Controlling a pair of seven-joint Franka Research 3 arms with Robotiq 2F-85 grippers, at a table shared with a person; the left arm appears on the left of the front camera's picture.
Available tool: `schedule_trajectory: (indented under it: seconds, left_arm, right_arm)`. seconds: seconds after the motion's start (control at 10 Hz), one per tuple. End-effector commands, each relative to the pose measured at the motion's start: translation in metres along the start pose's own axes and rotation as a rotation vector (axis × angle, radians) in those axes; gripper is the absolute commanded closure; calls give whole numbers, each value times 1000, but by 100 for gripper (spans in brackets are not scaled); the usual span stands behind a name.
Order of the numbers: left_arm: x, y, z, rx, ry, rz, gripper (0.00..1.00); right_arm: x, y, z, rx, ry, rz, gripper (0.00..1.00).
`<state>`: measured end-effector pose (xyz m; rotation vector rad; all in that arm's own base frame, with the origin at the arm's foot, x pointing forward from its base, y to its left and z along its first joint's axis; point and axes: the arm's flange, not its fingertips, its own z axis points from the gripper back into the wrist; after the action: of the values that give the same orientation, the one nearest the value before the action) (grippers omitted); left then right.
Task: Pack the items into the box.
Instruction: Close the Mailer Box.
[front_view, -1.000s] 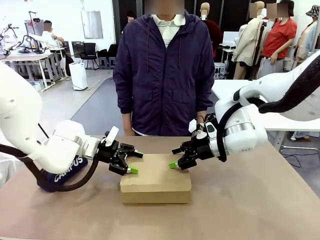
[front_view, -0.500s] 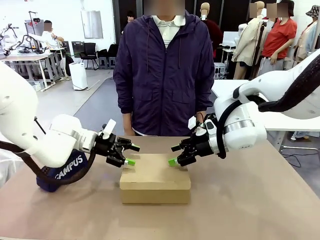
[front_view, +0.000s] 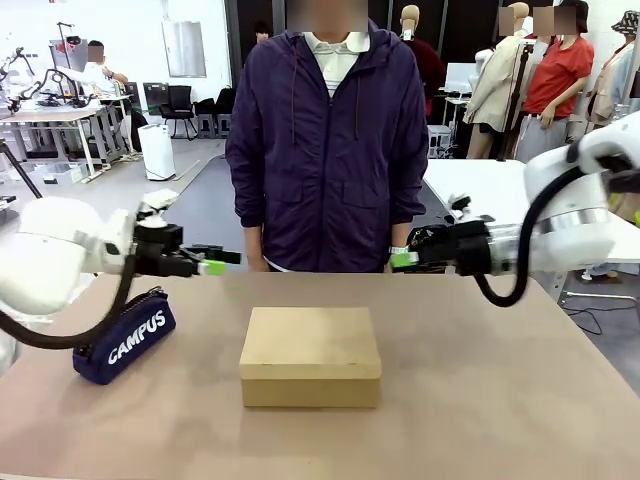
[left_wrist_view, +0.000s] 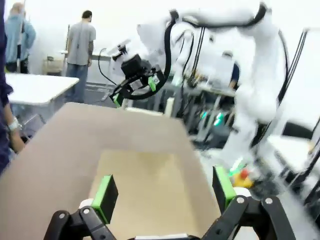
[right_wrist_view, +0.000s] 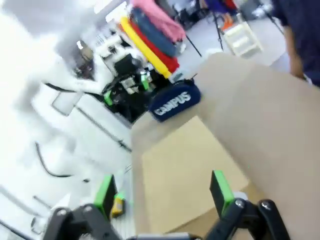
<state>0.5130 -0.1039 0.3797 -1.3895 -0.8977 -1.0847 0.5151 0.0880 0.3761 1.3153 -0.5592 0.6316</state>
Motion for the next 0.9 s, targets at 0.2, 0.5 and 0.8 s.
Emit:
schedule_trajectory:
  seconds: [0.2,0.5,0.8]
  left_arm:
    - [1,-28,108,119,-285,730,0]
    - [-14,-26,130,111,-198,629,0]
    - [-14,-26,130,111,-198,629,0]
  right_arm:
    - [-17,45,106,-38,-101,-465,0]
    - [-23,36,122,-48,-110,-476,0]
    - [-23,36,122,-48,-110,-476,0]
